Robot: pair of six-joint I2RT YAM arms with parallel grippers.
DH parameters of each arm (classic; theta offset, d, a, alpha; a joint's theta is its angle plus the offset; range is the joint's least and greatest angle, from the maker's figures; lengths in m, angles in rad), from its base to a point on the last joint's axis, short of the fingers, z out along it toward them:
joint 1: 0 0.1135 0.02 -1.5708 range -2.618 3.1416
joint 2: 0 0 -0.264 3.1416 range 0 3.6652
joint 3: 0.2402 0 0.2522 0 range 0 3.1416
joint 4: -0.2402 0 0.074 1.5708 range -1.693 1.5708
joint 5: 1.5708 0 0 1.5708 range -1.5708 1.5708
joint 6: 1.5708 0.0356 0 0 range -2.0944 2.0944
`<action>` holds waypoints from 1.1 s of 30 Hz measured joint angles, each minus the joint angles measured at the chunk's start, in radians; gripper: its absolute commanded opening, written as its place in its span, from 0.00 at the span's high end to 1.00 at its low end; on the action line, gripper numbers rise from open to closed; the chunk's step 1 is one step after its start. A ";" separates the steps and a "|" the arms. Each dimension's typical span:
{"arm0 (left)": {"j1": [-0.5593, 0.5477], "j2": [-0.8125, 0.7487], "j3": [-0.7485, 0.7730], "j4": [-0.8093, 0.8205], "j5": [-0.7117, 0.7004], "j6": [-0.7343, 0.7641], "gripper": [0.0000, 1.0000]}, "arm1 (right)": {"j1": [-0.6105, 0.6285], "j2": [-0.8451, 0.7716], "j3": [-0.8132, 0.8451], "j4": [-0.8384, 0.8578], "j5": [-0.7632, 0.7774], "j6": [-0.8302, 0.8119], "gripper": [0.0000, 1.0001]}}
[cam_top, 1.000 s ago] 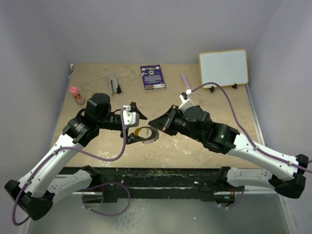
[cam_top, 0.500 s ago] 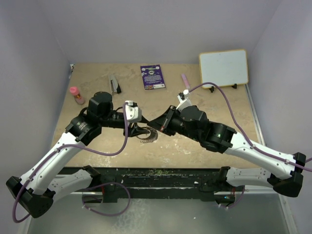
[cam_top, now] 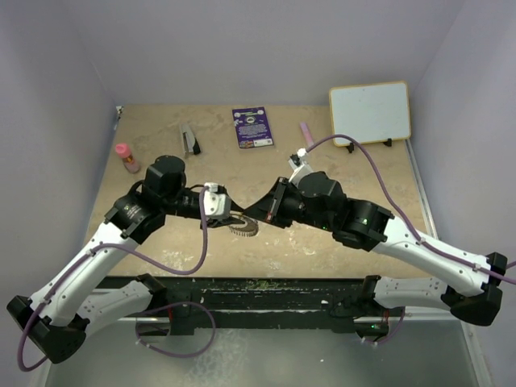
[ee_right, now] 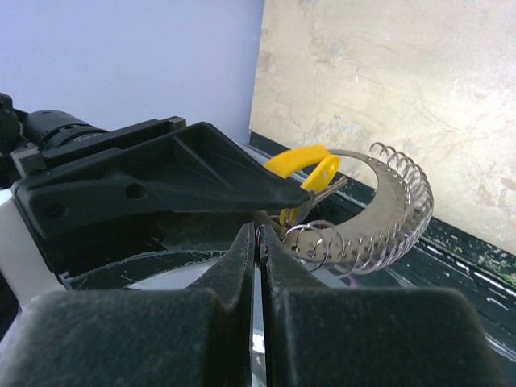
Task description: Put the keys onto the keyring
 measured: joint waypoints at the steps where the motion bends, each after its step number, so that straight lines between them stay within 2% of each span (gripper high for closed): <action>1: -0.001 -0.005 0.002 -0.010 0.006 0.032 0.84 | -0.001 0.003 0.010 -0.013 -0.009 -0.005 1.00; 3: -0.003 -0.012 0.008 -0.035 0.016 0.096 0.95 | -0.001 0.007 0.021 -0.027 -0.027 -0.013 1.00; 4: -0.004 -0.013 0.014 -0.050 0.019 0.127 0.96 | -0.001 0.010 0.024 -0.034 -0.038 -0.015 1.00; 9: -0.008 -0.014 0.046 -0.109 0.020 0.254 0.96 | -0.002 0.026 0.039 -0.045 -0.095 -0.026 1.00; 20: -0.033 -0.023 0.066 -0.171 0.006 0.389 0.96 | -0.008 0.052 0.079 -0.098 -0.154 -0.041 1.00; 21: -0.036 -0.027 0.066 -0.174 0.000 0.404 0.94 | -0.009 0.053 0.079 -0.098 -0.161 -0.041 1.00; 24: -0.041 -0.046 0.065 -0.177 -0.013 0.436 0.79 | -0.010 0.053 0.079 -0.090 -0.172 -0.039 1.00; 25: -0.041 -0.055 0.065 -0.178 -0.016 0.449 0.71 | -0.011 0.053 0.079 -0.086 -0.174 -0.039 1.00; 28: -0.041 -0.085 0.058 -0.179 -0.023 0.514 0.56 | -0.014 0.042 0.071 -0.069 -0.191 -0.036 1.00; 33: -0.041 -0.146 0.031 -0.174 -0.038 0.596 0.51 | -0.017 -0.001 0.051 -0.066 -0.210 -0.029 1.00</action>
